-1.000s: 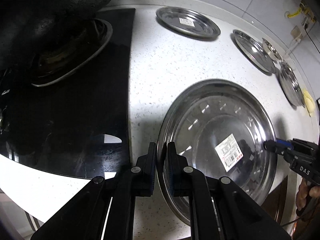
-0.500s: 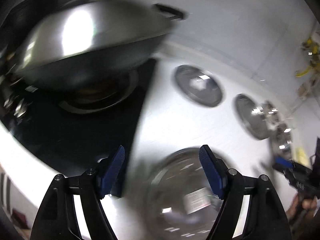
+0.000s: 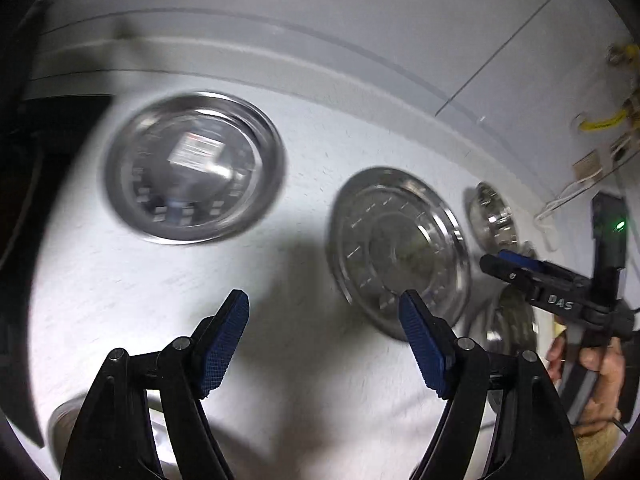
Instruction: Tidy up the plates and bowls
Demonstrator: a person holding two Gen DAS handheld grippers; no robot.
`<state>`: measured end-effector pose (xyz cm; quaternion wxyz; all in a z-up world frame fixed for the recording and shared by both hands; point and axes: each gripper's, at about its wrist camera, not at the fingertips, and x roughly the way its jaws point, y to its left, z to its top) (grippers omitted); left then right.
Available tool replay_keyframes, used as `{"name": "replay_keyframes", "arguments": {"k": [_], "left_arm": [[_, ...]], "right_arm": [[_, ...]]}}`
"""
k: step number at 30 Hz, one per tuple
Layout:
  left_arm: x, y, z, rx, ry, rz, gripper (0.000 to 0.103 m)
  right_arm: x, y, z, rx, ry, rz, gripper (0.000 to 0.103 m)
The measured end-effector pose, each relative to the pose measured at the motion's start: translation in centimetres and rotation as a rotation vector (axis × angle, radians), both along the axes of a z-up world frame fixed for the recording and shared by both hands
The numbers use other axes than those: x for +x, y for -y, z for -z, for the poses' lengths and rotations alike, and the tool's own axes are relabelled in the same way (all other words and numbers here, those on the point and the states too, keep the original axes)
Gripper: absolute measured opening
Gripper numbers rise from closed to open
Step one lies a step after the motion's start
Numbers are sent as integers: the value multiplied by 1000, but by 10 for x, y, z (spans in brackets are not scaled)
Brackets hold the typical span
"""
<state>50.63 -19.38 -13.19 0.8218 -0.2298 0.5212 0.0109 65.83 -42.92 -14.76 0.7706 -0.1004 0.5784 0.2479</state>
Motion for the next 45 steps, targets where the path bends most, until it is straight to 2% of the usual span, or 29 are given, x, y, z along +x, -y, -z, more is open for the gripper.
{"name": "replay_keyframes", "arguments": {"k": [4, 9, 14, 16, 17, 18, 20, 21, 23, 26, 32, 37, 40, 42, 45], "left_arm": [[33, 19, 26, 46, -58, -6, 72], [51, 30, 46, 47, -92, -20, 72], [61, 36, 53, 45, -85, -7, 70], [65, 37, 55, 48, -80, -8, 55], [66, 37, 53, 57, -84, -8, 33], [68, 38, 54, 63, -99, -2, 16], [70, 37, 55, 87, -114, -19, 6], [70, 35, 55, 78, -114, -23, 6], [67, 28, 54, 82, -144, -30, 5], [57, 21, 40, 87, -97, -45, 5], [7, -9, -18, 108, 10, -39, 5], [-65, -54, -59, 115, 46, -25, 6], [-111, -80, -66, 121, 36, -15, 6], [-145, -101, -63, 136, 11, -4, 6], [-184, -115, -42, 150, -50, 8, 6]], "right_arm": [[19, -2, 24, -5, -67, 2, 55], [29, -6, 45, -7, -115, -2, 55], [32, -5, 54, 14, -133, 0, 54], [31, -3, 55, 27, -130, 8, 53], [31, -3, 55, 29, -122, 12, 43], [30, -2, 54, 24, -116, 10, 38], [28, -3, 54, -17, -76, 3, 30], [27, -2, 53, -30, -62, 0, 27], [25, -3, 52, -41, -53, -10, 14], [15, -10, 43, -36, -13, -34, 13], [-30, -32, -21, 54, 83, -79, 12], [-107, -58, -73, 143, 137, -173, 12], [-154, -74, -78, 176, 114, -225, 12], [-187, -87, -70, 179, 76, -256, 12], [-225, -101, -46, 179, -15, -269, 12]]}}
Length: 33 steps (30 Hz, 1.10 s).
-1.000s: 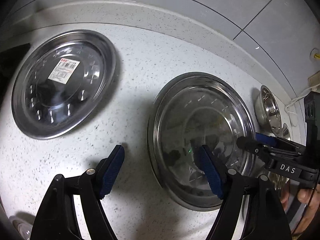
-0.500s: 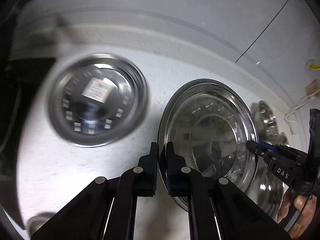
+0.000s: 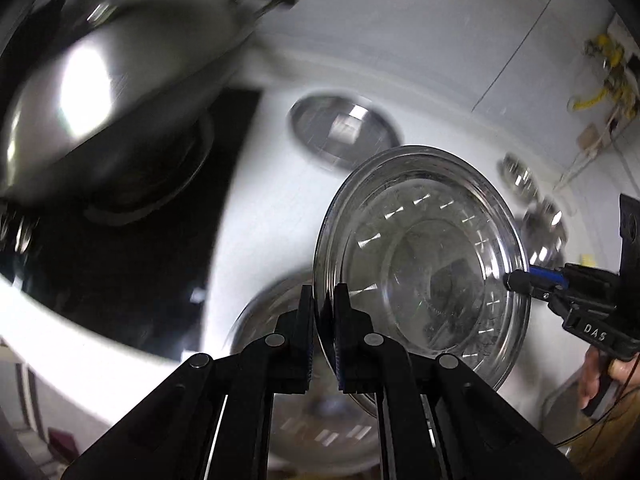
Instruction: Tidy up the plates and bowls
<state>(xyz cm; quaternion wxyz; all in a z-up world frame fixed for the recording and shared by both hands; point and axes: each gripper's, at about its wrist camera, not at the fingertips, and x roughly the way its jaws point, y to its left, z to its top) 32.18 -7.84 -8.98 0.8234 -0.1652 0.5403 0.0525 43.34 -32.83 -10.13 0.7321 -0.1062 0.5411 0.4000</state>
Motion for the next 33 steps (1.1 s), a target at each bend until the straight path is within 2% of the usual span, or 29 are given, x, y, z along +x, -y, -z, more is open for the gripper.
{"name": "replay_keyframes", "arguments": {"k": [5, 9, 20, 24, 27, 29, 31, 32, 33], "left_arm": [[-37, -18, 33, -36, -77, -10, 6], [-50, -39, 35, -64, -108, 14, 6], [-44, -49, 53, -83, -151, 73, 6], [-44, -49, 54, -85, -155, 77, 6], [-43, -49, 50, -52, -136, 90, 6], [-45, -49, 42, 16, -110, 85, 6], [-46, -49, 32, 67, -72, 88, 10], [-48, -49, 27, 66, -49, 91, 22], [-50, -51, 22, 62, -17, 90, 41]], "right_arm": [[-36, -12, 39, -26, -133, 9, 12], [-41, -15, 56, -62, -171, 44, 12], [-52, -26, 79, -119, -175, 102, 13], [-54, -27, 77, -121, -170, 117, 13], [-54, -25, 71, -122, -135, 131, 15], [-53, -22, 66, -111, -124, 136, 15], [-50, -19, 61, -102, -115, 139, 15], [-50, -18, 58, -94, -110, 138, 15], [-50, -16, 54, -83, -102, 136, 15]]}}
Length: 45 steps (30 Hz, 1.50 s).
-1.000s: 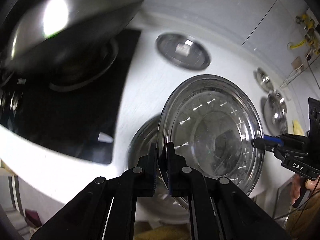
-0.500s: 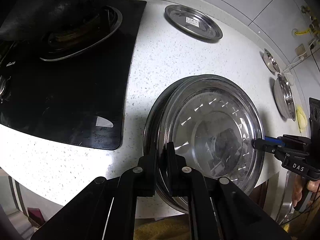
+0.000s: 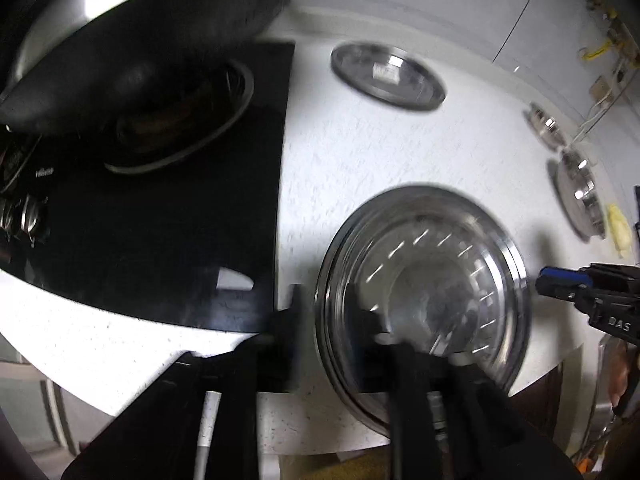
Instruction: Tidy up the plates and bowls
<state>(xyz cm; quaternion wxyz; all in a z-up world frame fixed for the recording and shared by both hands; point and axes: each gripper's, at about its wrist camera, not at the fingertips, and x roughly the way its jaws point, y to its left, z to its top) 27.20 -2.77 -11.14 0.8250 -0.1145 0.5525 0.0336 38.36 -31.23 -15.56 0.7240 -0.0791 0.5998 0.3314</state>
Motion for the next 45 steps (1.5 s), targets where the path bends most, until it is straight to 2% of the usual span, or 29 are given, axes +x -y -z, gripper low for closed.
{"name": "replay_keyframes", "arguments": {"k": [1, 3, 5, 9, 12, 17, 23, 28, 35, 41, 45], "left_arm": [[-2, -1, -6, 3, 33, -2, 49], [-6, 0, -19, 41, 100, 4, 70], [-7, 1, -29, 76, 137, 18, 74], [-5, 4, -37, 84, 155, 28, 80], [3, 10, -41, 106, 164, 58, 80], [28, 15, -44, 68, 149, 79, 80], [97, 26, -39, 112, 118, 66, 80], [165, 38, -20, 144, 85, 38, 80], [233, 34, 23, 271, 13, -64, 80], [263, 11, 46, 273, -11, -138, 80], [281, 2, 54, 240, -17, -131, 79]], "right_arm": [[0, 2, -4, 10, 12, -4, 15], [1, 7, -10, 30, 26, -3, 27], [7, 14, -15, 50, 37, 6, 37], [17, 17, -20, 60, 29, 12, 42], [24, 19, -21, 101, 56, 19, 44], [50, 24, -23, 148, 60, 39, 49], [116, 17, -25, 218, 65, 90, 50], [177, -6, -17, 234, 71, 123, 50], [244, -33, 9, 229, 50, 167, 50], [268, -52, 37, 198, 16, 168, 50], [278, -61, 48, 219, -5, 162, 50]]}}
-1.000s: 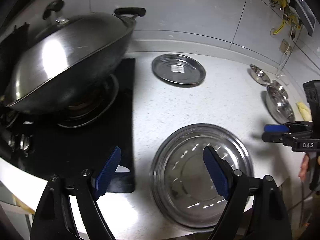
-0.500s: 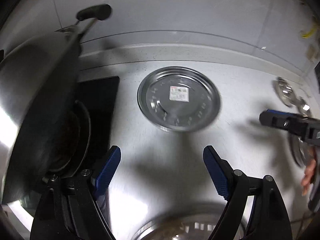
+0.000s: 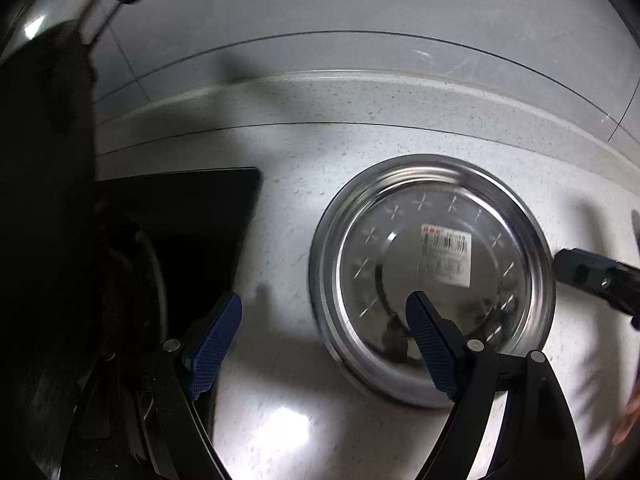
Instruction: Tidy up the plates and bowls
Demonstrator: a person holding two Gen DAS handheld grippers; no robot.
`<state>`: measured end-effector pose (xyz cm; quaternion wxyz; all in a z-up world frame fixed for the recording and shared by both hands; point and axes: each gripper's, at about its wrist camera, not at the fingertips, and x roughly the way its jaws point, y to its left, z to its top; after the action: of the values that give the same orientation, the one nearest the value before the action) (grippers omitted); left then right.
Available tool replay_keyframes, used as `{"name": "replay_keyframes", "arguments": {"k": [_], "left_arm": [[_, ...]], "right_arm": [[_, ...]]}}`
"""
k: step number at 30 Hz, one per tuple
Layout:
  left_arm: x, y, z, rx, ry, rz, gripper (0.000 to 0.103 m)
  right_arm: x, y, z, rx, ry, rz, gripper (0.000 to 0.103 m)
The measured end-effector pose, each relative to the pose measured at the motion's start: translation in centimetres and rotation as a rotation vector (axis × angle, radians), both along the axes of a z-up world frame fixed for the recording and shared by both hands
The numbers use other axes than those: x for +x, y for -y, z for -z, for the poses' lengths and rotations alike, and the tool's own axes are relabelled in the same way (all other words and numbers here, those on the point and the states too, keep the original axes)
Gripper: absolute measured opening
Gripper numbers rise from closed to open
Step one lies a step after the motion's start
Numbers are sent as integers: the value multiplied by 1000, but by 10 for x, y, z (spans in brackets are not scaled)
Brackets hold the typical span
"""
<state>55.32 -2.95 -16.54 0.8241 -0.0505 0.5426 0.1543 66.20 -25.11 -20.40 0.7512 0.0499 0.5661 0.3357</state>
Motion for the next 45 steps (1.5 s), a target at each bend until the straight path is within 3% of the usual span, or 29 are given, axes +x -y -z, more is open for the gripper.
{"name": "replay_keyframes", "arguments": {"k": [4, 6, 8, 14, 16, 17, 20, 21, 29, 35, 40, 45], "left_arm": [[12, -7, 6, -29, 3, 3, 74], [17, -10, 12, -30, -17, 13, 63], [21, -14, 19, -56, -39, 15, 58], [23, -24, 23, -97, -11, 14, 56], [23, -23, 23, -93, 4, 30, 48], [23, -21, 21, -93, 8, 39, 36], [25, -20, 22, -63, 8, 38, 27], [25, -21, 22, -58, 11, 32, 18], [14, -2, 17, -80, 17, 63, 13], [-13, 18, -15, -95, 66, 104, 13], [-58, 32, -50, -114, 108, 175, 12], [-126, 36, -73, -148, 105, 226, 12]], "right_arm": [[6, -5, 9, 15, -27, 5, 50], [7, -6, 13, 5, -34, 10, 49], [9, -5, 17, -5, -40, 8, 37], [7, -11, 19, -27, -19, -4, 24], [6, -13, 20, -35, -11, -8, 20], [5, -14, 20, -42, -6, -7, 17], [3, -14, 19, -64, 15, 2, 12], [2, -13, 18, -72, 22, 7, 12], [-13, 8, 6, -115, 71, 59, 10], [-41, 34, -29, -128, 112, 77, 10], [-93, 56, -69, -153, 173, 74, 10], [-165, 74, -98, -147, 174, 51, 10]]}}
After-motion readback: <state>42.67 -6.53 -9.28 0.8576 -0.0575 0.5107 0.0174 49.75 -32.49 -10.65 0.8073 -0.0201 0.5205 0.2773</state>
